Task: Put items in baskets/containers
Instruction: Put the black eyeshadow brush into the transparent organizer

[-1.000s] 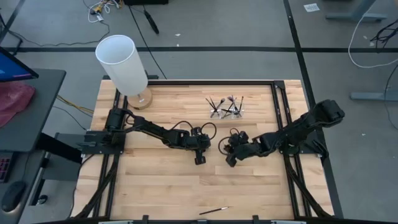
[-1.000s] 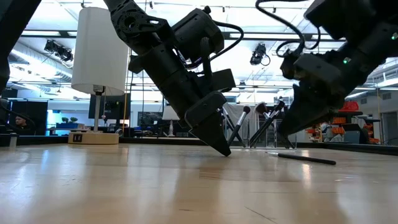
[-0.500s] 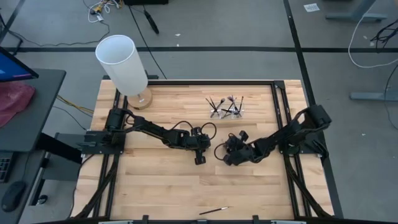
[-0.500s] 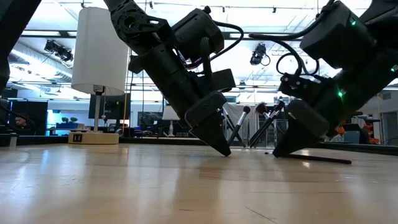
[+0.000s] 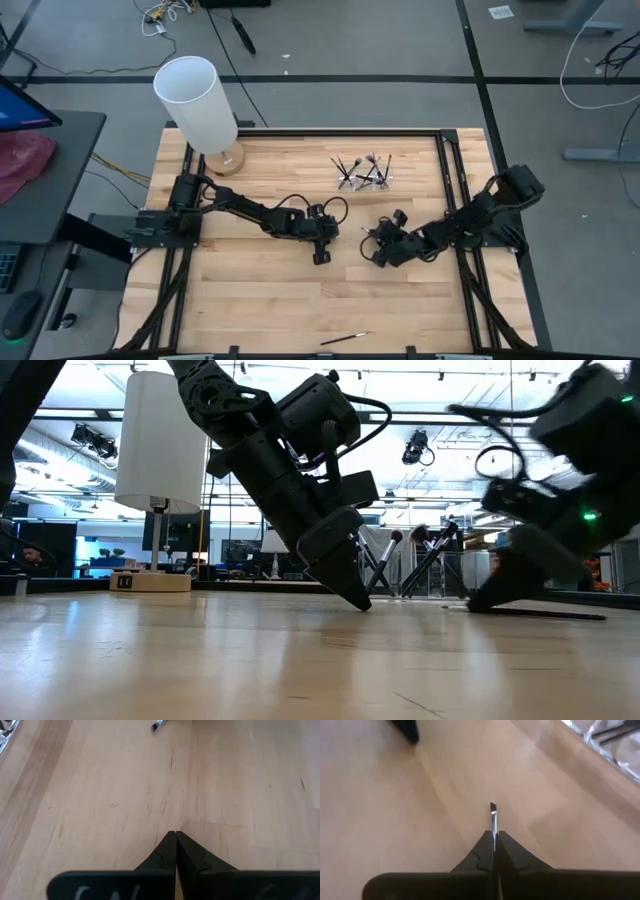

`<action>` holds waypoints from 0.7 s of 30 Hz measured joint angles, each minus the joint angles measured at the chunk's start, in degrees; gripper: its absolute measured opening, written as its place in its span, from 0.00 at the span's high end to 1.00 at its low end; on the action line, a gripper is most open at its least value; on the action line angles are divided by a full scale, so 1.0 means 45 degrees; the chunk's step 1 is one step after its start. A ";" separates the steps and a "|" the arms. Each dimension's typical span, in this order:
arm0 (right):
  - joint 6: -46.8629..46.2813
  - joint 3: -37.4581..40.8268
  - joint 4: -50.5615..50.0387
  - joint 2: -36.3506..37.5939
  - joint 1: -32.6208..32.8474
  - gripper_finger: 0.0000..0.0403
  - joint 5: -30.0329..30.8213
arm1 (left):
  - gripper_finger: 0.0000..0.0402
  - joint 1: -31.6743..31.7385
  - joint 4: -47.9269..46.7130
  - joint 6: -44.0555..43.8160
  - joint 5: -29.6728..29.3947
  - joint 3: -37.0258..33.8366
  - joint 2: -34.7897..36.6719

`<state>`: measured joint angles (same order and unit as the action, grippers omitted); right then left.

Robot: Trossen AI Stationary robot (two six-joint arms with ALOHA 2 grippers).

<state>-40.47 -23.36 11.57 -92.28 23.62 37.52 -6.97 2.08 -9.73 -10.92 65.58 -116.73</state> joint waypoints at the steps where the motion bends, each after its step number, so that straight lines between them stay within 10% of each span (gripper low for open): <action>1: 0.0140 0.0075 -0.0100 0.0371 0.0144 0.99 0.0008 | 0.99 -0.0004 0.0024 0.0074 0.0002 0.0000 0.0000; 12: 0.5247 0.0006 0.5888 0.2265 0.1159 1.00 0.2591 | 0.78 -0.0014 0.3589 0.2712 0.0749 -0.0010 0.0000; 21: 1.1550 -0.0010 1.4060 0.1888 0.1229 1.00 0.0081 | 0.56 -0.0103 0.9493 0.3985 0.2293 -0.0005 0.0000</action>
<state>11.51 -23.41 74.84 -83.79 29.15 37.88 -7.43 44.79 8.21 -0.60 65.56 -116.73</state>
